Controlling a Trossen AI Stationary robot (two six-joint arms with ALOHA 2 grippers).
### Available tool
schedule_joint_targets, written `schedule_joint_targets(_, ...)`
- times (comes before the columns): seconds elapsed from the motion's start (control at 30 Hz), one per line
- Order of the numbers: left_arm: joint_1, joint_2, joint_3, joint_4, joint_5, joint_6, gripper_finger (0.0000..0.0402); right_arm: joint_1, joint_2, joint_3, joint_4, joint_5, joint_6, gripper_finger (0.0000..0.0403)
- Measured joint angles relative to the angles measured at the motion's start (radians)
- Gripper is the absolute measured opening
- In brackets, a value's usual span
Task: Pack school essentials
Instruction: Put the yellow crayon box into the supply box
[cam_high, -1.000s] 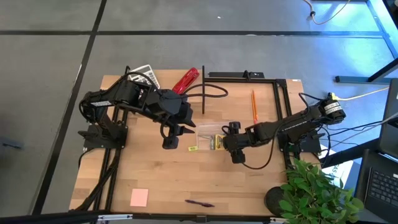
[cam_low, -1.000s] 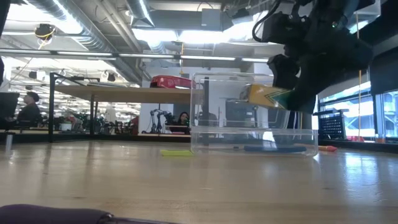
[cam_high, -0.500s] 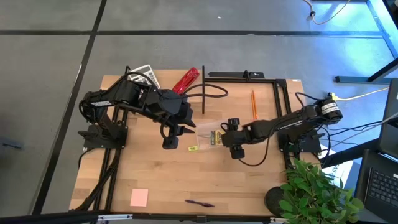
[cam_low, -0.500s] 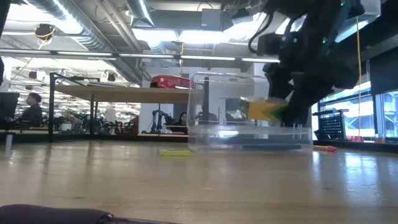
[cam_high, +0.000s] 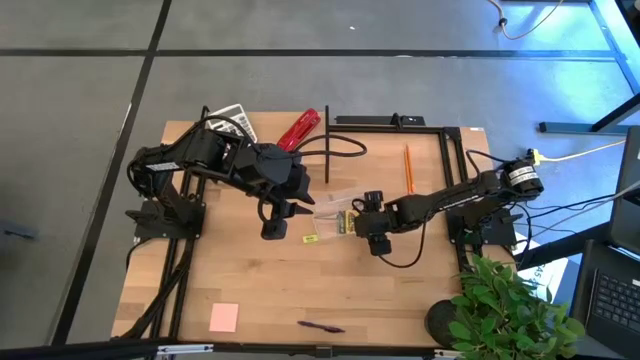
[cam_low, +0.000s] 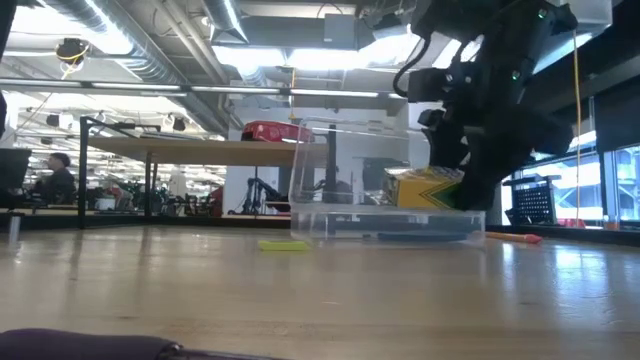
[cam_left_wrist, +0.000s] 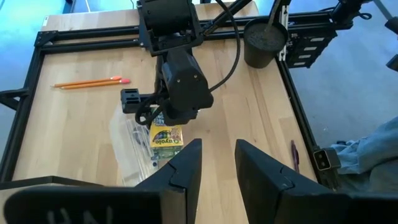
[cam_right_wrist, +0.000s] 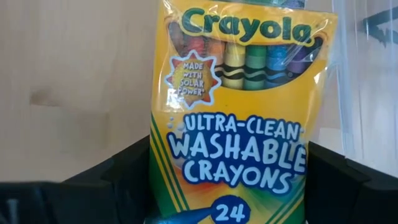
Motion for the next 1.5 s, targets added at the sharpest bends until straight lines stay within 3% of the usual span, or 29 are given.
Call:
schedule_joint_targets(0.4, -0.014, 0.000, 0.000, 0.000, 0.000, -0.003, 0.0089, 0.000, 0.001, 0.062, -0.001, 0.085, -0.006, 0.0310)
schedule_joint_targets(1.3, -0.039, 0.000, 0.000, 0.009, 0.000, -0.008, 0.0089, -0.031, 0.000, 0.062, 0.009, 0.114, -0.051, 0.0310)
schedule_joint_targets(1.5, -0.039, 0.000, 0.000, 0.009, 0.000, -0.006, 0.0089, -0.031, -0.001, 0.062, 0.015, 0.112, 0.000, 0.0310)
